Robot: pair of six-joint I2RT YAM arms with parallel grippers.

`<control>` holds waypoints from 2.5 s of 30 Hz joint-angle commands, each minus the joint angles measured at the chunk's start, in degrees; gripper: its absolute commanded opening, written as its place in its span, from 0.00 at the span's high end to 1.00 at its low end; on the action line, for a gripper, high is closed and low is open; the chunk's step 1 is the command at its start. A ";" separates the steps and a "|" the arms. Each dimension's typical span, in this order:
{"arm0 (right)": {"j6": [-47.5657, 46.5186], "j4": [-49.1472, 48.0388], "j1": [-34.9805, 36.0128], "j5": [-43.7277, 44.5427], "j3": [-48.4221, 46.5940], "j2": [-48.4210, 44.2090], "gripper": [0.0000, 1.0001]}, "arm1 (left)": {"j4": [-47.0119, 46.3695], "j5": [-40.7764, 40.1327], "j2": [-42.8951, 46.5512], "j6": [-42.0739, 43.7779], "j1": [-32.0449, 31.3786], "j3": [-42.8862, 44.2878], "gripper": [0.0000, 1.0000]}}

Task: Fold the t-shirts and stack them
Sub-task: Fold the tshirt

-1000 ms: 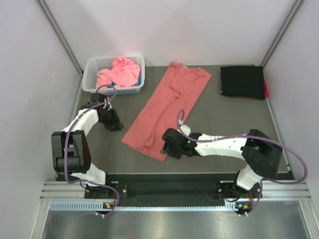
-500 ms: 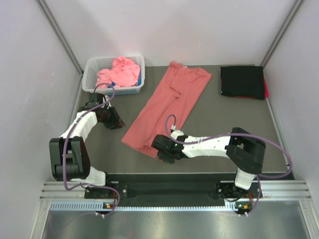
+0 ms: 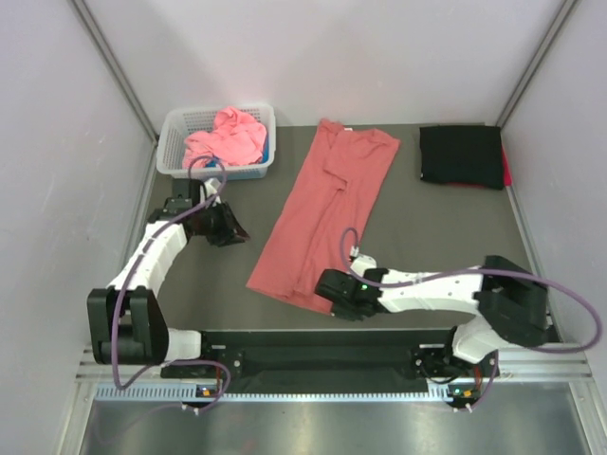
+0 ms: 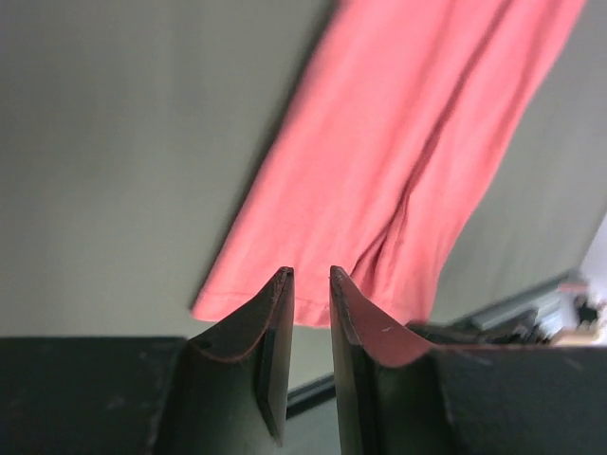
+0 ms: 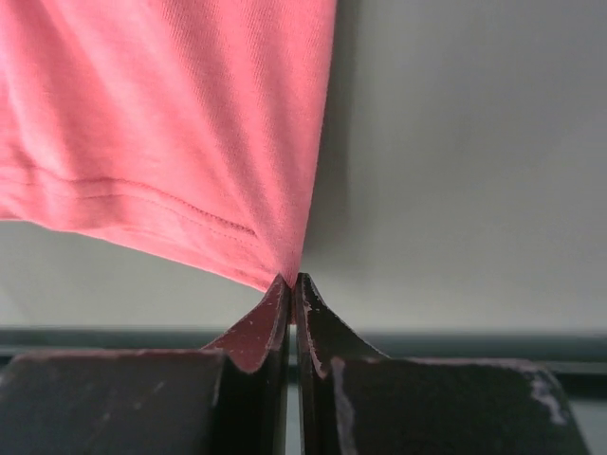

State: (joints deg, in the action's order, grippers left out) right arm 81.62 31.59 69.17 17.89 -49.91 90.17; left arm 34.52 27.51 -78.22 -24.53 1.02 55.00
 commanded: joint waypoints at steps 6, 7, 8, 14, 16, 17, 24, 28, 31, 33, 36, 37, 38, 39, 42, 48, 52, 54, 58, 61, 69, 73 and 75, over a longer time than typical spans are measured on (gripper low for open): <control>-0.59 12.08 2.02 2.50 11.49 -19.32 1.00 | -2.51 4.22 7.55 -4.63 -16.90 -5.34 0.73; -0.15 13.13 2.37 2.67 12.29 -21.68 1.00 | -3.84 4.13 7.99 -7.26 -21.45 -6.21 0.73; 0.37 13.84 2.55 2.68 13.77 -22.75 1.00 | -4.81 3.96 7.99 -8.50 -23.58 -6.48 0.73; -0.32 15.43 3.25 3.20 16.34 -28.03 0.84 | -12.54 1.23 6.50 -14.57 -34.14 -7.98 0.72; -1.20 15.60 3.52 3.64 15.20 -27.95 0.80 | -14.39 1.06 5.01 -14.93 -37.30 -7.63 0.71; -1.55 15.86 3.52 3.82 14.06 -27.86 0.79 | -15.88 0.62 4.22 -15.10 -38.45 -7.37 0.71; -2.35 16.75 4.84 4.87 11.06 -29.35 0.67 | -17.29 -5.35 -3.34 -16.86 -48.12 -4.38 0.69; -2.35 16.48 5.28 7.23 12.46 -33.90 0.64 | -18.44 -7.02 -8.60 -17.57 -51.10 -2.63 0.67; -2.08 16.74 5.28 9.26 15.10 -38.03 0.63 | -18.44 -7.55 -12.65 -17.22 -52.78 0.19 0.67; -1.73 17.18 5.28 10.05 15.89 -41.20 0.63 | -18.00 -7.99 -15.72 -17.13 -53.66 2.11 0.67; -1.03 18.06 5.28 11.37 17.04 -44.54 0.62 | -16.51 -10.01 -18.28 -17.12 -54.45 3.79 0.66; -0.86 18.76 5.28 11.64 17.21 -45.34 0.63 | -16.16 -10.97 -18.64 -17.30 -54.63 4.06 0.67; -0.59 19.12 5.36 11.82 17.56 -46.04 0.62 | -15.46 -11.33 -18.90 -17.21 -54.80 4.32 0.66; -0.33 19.38 5.28 11.99 17.74 -46.57 0.62 | -14.93 -11.77 -19.43 -17.21 -54.98 5.02 0.66; -0.15 20.08 5.28 12.87 18.27 -49.20 0.62 | -10.45 -15.54 -19.96 -16.95 -55.68 7.30 0.66; -0.32 19.82 5.28 14.10 18.71 -50.09 0.61 | -6.93 -19.50 -18.38 -16.33 -57.00 8.98 0.66; -0.06 19.21 5.36 14.01 19.41 -49.83 0.61 | -5.87 -20.39 -18.90 -15.98 -57.44 8.54 0.65; 0.03 18.86 5.28 13.75 19.50 -49.74 0.61 | -5.87 -20.48 -19.69 -16.25 -57.44 7.84 0.66; 0.02 19.20 5.36 14.01 19.06 -49.57 0.61 | -8.41 -19.25 -19.96 -16.86 -57.70 6.26 0.66; 0.20 19.21 5.28 14.10 18.97 -49.65 0.60 | -9.12 -18.54 -20.13 -17.13 -57.71 6.17 0.66; 0.11 20.17 5.28 14.72 18.36 -50.36 0.60 | -8.33 -18.89 -20.05 -17.83 -57.79 5.64 0.67; 0.11 20.09 5.36 14.89 18.36 -50.62 0.60 | -7.45 -18.72 -21.18 -17.74 -57.71 5.99 0.67; 0.20 20.17 5.28 14.98 18.27 -50.71 0.60 | -7.36 -18.19 -21.45 -17.83 -57.71 5.99 0.67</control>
State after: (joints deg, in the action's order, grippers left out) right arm 81.23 51.92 73.49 30.28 -30.37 40.12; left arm 27.40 8.73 -98.87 -42.00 -56.38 61.34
